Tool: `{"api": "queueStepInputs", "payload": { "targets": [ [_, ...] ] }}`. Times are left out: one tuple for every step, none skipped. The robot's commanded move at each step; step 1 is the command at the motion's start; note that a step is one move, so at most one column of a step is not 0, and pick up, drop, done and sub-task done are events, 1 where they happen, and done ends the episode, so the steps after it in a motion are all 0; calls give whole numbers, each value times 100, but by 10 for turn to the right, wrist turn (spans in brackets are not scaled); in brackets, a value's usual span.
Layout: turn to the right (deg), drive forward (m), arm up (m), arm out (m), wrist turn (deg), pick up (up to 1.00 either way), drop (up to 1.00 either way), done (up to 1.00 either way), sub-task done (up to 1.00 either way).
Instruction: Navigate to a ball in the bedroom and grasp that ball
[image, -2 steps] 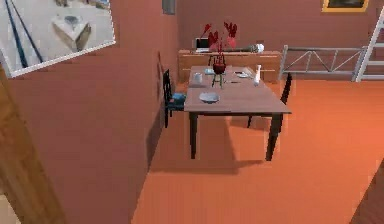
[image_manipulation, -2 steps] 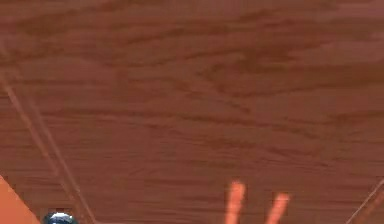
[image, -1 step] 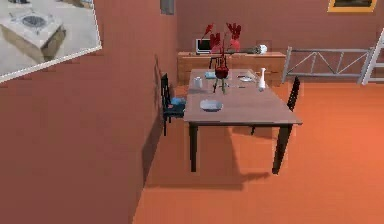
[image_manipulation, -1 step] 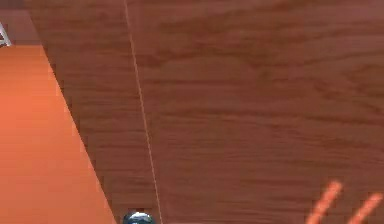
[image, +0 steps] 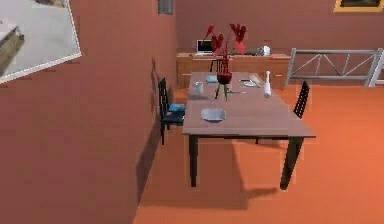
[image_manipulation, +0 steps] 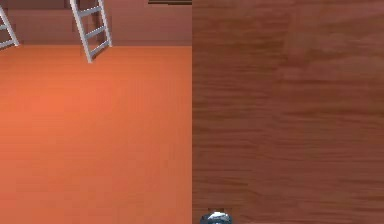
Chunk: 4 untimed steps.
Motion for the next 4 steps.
{"api": "queueStepInputs", "payload": {
  "targets": [
    [0, 35, 0, 0, 0, 0, 0, 0, 0],
    [450, 0, 0, 0, 0, 0, 0, 0, 0],
    [450, 0, 0, 0, 0, 0, 0, 0, 0],
    [0, 60, 0, 0, 0, 0, 0, 0, 0]
  ]
}}
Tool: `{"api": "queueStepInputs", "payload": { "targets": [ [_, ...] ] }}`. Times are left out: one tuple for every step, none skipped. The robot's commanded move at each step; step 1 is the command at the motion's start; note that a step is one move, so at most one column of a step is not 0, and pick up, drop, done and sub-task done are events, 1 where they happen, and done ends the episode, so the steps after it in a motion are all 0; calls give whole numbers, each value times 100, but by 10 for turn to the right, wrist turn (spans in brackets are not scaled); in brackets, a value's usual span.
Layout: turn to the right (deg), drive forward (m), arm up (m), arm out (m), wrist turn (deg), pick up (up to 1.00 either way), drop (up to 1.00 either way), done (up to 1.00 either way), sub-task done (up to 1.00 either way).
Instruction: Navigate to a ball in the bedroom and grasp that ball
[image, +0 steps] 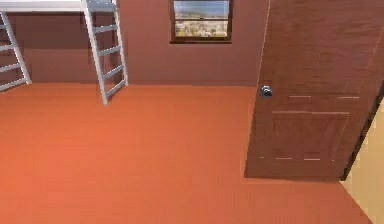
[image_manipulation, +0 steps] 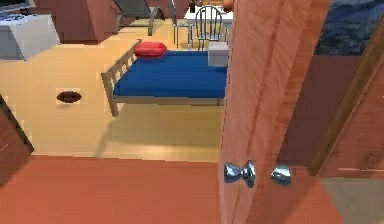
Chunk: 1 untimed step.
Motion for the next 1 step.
{"api": "queueStepInputs", "payload": {
  "targets": [
    [450, 0, 0, 0, 0, 0, 0, 0, 0]
  ]
}}
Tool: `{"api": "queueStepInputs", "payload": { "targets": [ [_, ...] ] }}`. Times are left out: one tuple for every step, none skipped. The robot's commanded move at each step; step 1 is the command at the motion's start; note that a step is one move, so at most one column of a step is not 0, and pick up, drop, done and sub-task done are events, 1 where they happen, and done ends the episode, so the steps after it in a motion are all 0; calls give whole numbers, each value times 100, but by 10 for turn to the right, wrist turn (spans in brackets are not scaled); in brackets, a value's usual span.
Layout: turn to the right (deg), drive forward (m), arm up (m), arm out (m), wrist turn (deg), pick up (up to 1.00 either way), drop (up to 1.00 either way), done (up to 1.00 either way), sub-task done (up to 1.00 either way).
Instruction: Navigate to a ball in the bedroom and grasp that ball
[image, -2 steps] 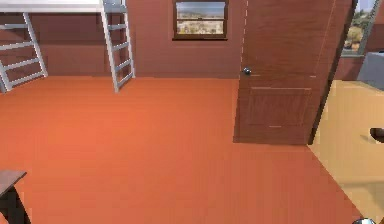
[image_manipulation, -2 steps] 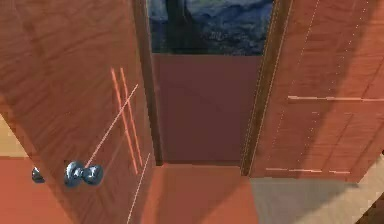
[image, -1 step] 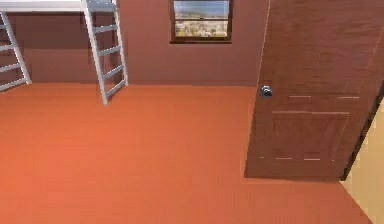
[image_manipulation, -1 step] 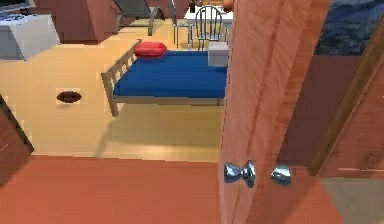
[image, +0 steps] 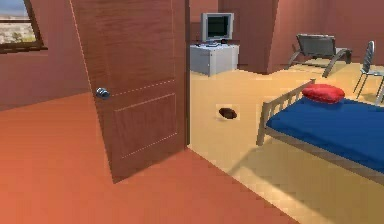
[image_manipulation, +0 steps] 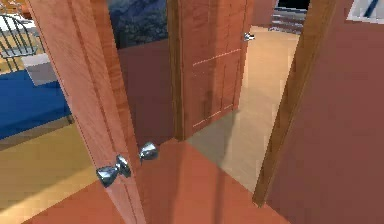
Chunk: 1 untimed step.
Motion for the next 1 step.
{"api": "queueStepInputs", "payload": {
  "targets": [
    [0, 40, 0, 0, 0, 0, 0, 0, 0]
  ]
}}
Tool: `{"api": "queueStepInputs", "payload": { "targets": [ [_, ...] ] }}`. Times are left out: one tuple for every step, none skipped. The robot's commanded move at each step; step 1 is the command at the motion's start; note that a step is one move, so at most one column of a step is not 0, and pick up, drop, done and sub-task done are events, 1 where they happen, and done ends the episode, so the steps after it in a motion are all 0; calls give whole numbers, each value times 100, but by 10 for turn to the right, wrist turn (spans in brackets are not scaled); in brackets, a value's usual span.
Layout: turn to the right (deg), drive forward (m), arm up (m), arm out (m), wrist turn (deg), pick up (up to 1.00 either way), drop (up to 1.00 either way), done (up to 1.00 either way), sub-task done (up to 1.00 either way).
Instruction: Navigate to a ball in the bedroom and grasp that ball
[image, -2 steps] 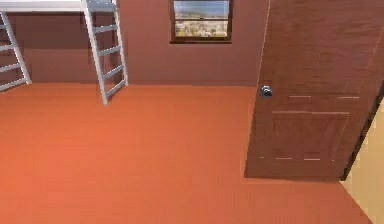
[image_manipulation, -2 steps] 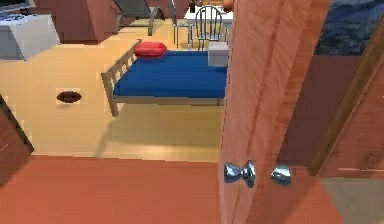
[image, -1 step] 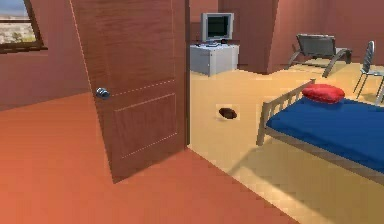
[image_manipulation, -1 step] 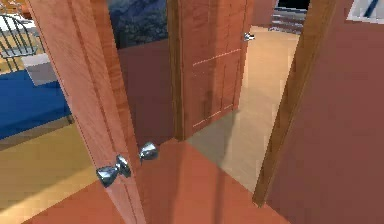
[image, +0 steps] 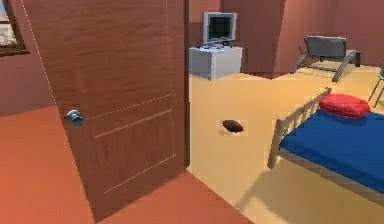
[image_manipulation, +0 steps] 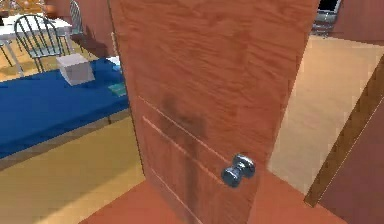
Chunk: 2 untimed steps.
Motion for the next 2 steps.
{"api": "queueStepInputs", "payload": {
  "targets": [
    [180, 0, 0, 0, 0, 0, 0, 0, 0],
    [0, 100, 0, 0, 0, 0, 0, 0, 0]
  ]
}}
